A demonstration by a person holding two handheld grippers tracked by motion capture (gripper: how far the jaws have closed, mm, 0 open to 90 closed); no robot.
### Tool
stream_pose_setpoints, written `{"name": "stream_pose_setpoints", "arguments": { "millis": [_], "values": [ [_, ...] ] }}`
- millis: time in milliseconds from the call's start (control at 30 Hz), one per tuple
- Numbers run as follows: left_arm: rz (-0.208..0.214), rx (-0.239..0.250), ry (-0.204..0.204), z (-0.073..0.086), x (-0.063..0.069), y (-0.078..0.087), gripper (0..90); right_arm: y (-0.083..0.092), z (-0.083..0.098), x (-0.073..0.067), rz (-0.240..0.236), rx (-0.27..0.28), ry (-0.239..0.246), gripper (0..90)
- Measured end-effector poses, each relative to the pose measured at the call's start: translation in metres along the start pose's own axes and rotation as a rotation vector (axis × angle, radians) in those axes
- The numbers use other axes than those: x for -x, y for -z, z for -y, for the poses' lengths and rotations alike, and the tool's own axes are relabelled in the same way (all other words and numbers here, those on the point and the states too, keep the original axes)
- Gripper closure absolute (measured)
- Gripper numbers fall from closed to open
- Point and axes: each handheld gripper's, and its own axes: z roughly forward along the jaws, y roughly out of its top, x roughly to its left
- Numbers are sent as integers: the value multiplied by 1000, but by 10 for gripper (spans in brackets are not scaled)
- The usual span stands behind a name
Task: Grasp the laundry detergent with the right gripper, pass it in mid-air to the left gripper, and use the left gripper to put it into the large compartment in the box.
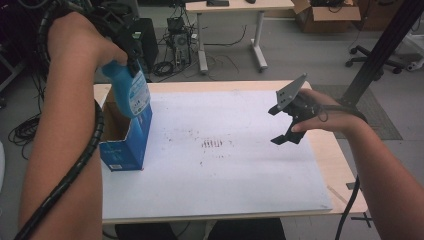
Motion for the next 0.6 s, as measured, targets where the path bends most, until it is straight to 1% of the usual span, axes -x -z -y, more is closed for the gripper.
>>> {"name": "stream_pose_setpoints", "arguments": {
  "millis": [33, 67, 100, 133, 167, 200, 233, 333, 367, 400, 467, 500, 567, 600],
  "values": [
    [-2, -8, 30, 0, -4, 0, 382, 0, 0, 0, 0, 0, 0, 25],
    [-2, -11, 55, 1, -8, 0, 382, 0, 0, 1, -11, -13, -4, 25],
    [0, -21, 96, 3, -16, -1, 382, -1, 0, 3, -26, -29, -7, 25],
    [0, -21, 96, 3, -16, -1, 382, -1, 0, 3, -36, -37, -9, 26],
    [3, -25, 123, 4, -20, -1, 382, -1, 0, 3, -36, -37, -9, 26],
    [5, -32, 166, 6, -30, -2, 382, -2, 0, 4, -49, -48, -6, 27],
    [5, -32, 166, 6, -30, -2, 382, -2, 0, 4, -49, -48, -6, 27],
    [8, -41, 236, 10, -43, -3, 381, -3, 0, 6, -65, -67, 1, 27],
    [3, -48, 266, 12, -49, -4, 382, -3, 0, 7, -72, -70, -4, 26],
    [0, -49, 285, 13, -53, -4, 382, -3, 0, 7, -80, -69, 2, 29],
    [-4, -50, 293, 13, -55, -5, 381, -3, 0, 7, -88, -74, 11, 29],
    [-11, -59, 309, 14, -59, -7, 382, -4, 0, 8, -93, -82, 13, 29],
    [-12, -60, 317, 15, -60, -8, 382, -4, -1, 8, -93, -84, 12, 29],
    [-14, -61, 312, 15, -62, -10, 381, -4, -1, 8, -94, -86, 11, 28]
  ]
}}
